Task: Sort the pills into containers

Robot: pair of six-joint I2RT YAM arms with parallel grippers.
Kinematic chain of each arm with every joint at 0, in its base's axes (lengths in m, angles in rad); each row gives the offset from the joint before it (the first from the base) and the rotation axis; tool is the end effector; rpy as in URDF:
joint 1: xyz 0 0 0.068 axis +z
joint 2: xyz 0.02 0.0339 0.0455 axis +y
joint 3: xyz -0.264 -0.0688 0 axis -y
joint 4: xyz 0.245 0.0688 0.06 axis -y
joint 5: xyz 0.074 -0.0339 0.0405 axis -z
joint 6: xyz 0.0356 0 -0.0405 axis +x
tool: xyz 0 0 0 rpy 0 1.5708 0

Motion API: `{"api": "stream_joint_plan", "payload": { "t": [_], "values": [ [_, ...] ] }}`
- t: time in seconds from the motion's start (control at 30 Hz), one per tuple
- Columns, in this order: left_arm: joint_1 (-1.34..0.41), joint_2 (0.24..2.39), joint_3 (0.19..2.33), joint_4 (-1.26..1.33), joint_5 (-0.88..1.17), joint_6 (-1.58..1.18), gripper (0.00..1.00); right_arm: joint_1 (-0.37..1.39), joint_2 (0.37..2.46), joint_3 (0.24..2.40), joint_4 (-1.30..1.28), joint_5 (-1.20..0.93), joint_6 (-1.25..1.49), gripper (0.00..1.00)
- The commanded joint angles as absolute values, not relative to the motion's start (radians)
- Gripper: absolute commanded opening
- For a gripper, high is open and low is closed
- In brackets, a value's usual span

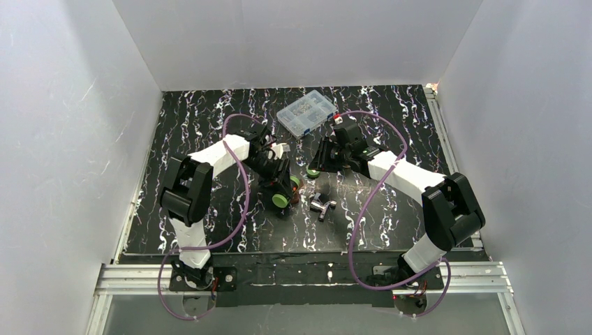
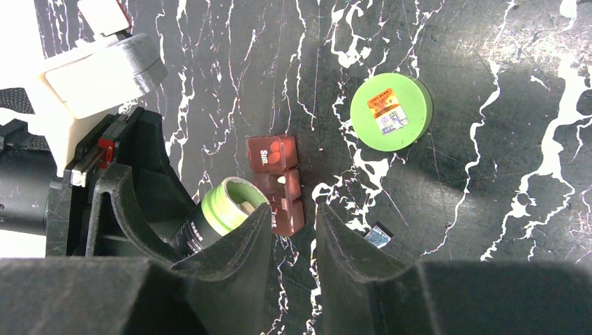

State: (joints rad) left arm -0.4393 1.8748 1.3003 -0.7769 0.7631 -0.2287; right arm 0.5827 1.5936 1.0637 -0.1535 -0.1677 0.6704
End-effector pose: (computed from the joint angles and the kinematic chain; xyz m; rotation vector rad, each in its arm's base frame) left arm 0.3145 -0.1750 0.1853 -0.4251 -2.8233 1.1841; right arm 0.2909 0.1989 0.2365 0.0094 2.3883 0.8276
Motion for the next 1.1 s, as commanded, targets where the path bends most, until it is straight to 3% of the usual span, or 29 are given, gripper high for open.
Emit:
{"api": "stream_joint_plan", "payload": {
  "t": [0.0,1.07],
  "values": [
    [-0.428,1.862,1.294,-0.812,0.797,-0.232,0.00,0.580,1.573,1.056,-0.117,-0.180,0.666,0.37],
    [-0.558,1.943,1.517,-1.062,0.382,-0.098,0.00,0.580,1.556,1.051,-0.111,-0.172,0.670,0.37]
  ]
}}
